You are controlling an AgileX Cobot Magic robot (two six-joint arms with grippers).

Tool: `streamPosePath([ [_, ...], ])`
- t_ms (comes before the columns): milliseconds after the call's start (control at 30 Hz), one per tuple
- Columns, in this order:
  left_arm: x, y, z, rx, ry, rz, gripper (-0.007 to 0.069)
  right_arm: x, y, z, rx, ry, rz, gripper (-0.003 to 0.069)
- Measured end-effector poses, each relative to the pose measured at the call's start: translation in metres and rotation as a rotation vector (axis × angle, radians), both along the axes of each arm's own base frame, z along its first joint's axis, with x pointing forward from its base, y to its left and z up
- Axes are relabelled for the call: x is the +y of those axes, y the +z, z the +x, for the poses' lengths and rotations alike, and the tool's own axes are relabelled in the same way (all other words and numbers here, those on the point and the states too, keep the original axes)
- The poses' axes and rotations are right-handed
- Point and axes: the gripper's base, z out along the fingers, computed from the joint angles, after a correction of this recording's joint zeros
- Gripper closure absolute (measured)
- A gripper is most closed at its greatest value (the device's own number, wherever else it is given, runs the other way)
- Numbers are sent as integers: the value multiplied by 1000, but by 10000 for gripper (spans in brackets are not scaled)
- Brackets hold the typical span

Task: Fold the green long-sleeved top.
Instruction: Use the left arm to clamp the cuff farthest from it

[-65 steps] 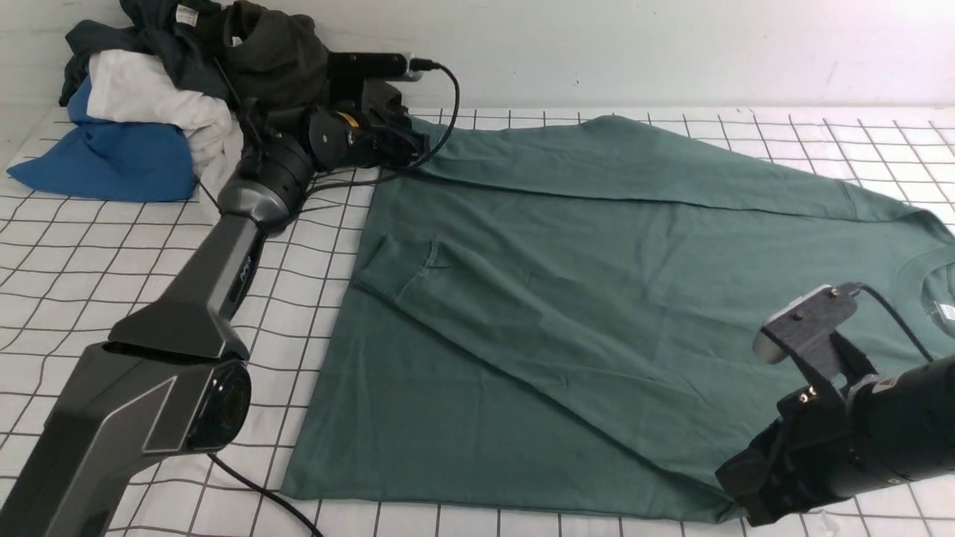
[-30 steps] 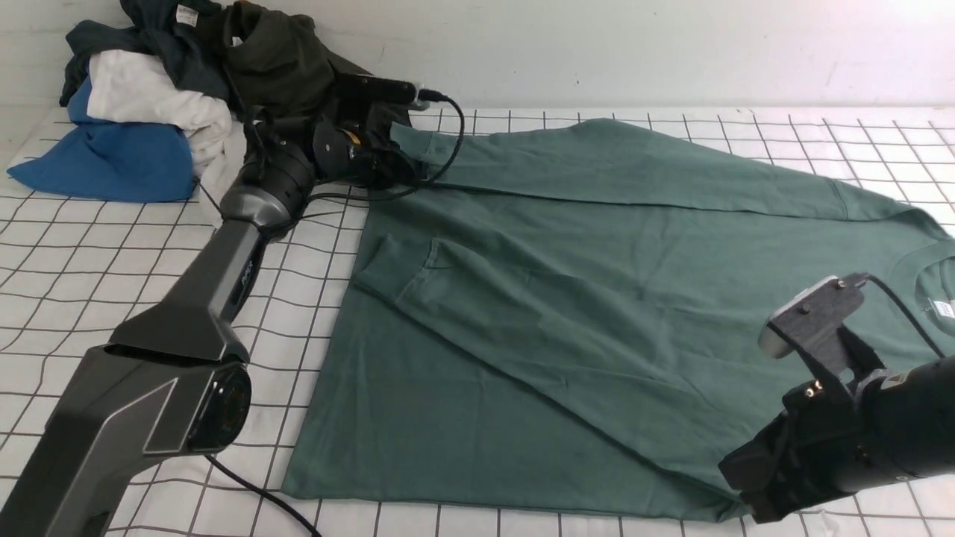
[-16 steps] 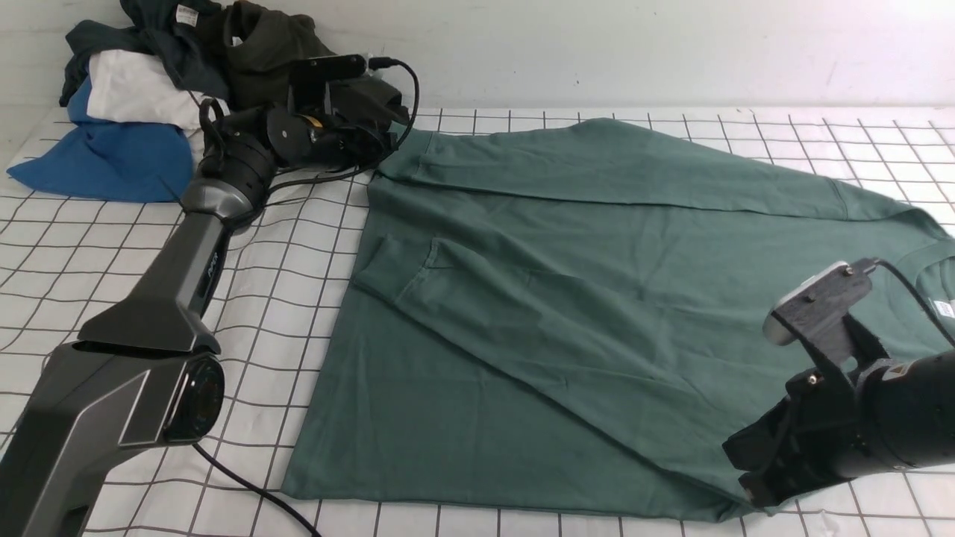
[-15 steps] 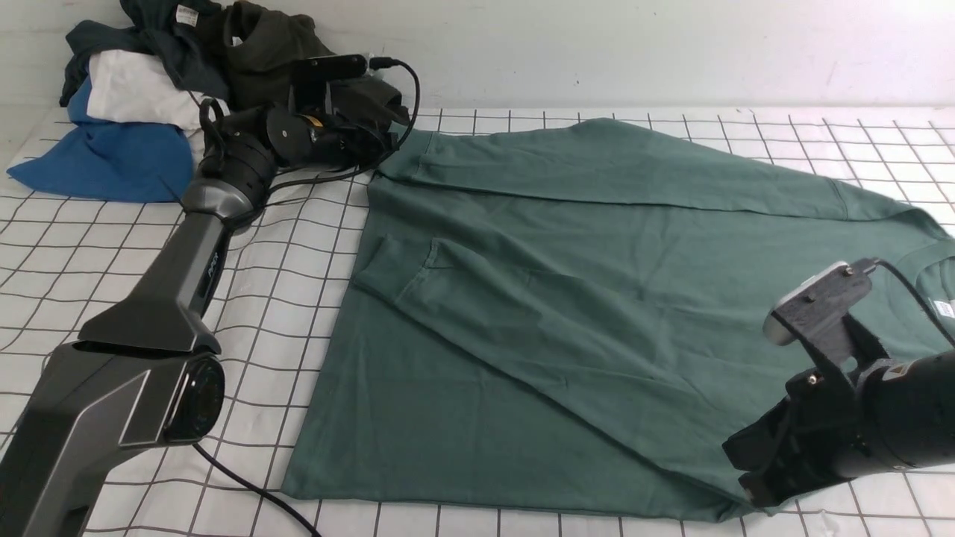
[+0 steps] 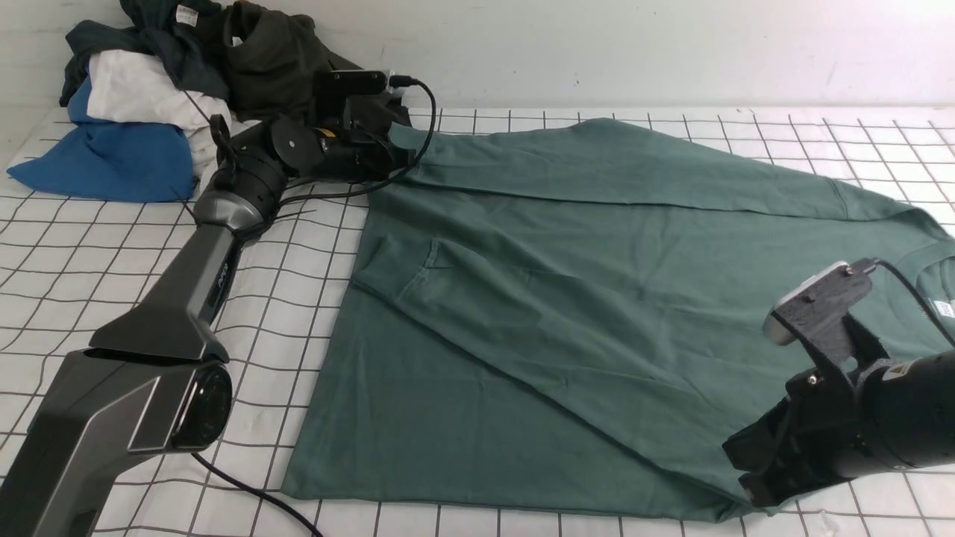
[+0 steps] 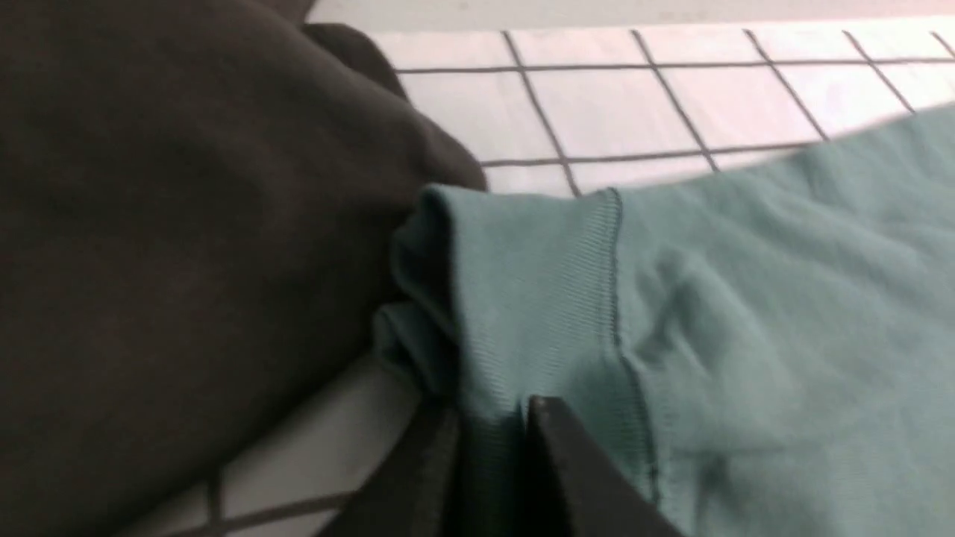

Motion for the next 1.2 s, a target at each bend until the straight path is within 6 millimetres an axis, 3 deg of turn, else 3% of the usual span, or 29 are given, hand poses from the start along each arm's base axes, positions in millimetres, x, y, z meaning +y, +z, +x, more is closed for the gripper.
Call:
streamPosePath([
  [133, -4, 8, -1, -27, -34, -38, 608, 0, 0, 0, 0, -1, 1, 669],
  [300, -7, 49, -5, -81, -86, -45, 608, 0, 0, 0, 0, 0, 0, 669],
  [400, -11, 98, -17, -96, -156, -40, 608, 0, 0, 0, -3, 6, -8, 669],
  [433, -11, 105, -20, -95, -168, -39, 608, 0, 0, 0, -3, 7, -9, 669],
  [567, -17, 174, -49, -106, -285, 8, 608, -1, 1, -1, -9, 10, -13, 669],
  [667, -19, 189, -56, -115, -292, 63, 608, 0, 4, -1, -18, -4, 4, 669],
  [767, -16, 175, -50, -96, -248, 115, 608, 0, 5, -1, -23, -9, 9, 669],
  [867, -11, 127, -29, -72, -157, 137, 608, 0, 5, -1, -24, -12, 12, 669],
  [900, -10, 98, -19, -66, -113, 133, 608, 0, 5, -1, -24, -12, 12, 669],
  [933, -9, 93, -17, -64, -105, 133, 608, 0, 5, -1, -24, -12, 12, 669],
  [967, -7, 55, -7, -63, -53, 132, 606, 0, 5, -1, -26, -11, 10, 669],
  [1033, -4, 24, -1, -68, -10, 130, 587, -1, 5, -1, -29, -4, 0, 669],
  [1100, -3, 8, 2, -72, 14, 126, 534, -1, 5, -1, -31, 2, -8, 669],
  [1167, -2, 6, 3, -74, 22, 121, 488, -2, 5, -1, -33, 7, -15, 669],
  [1200, -1, 11, 3, -84, 34, 105, 426, -2, 5, -1, -38, 10, -21, 669],
])
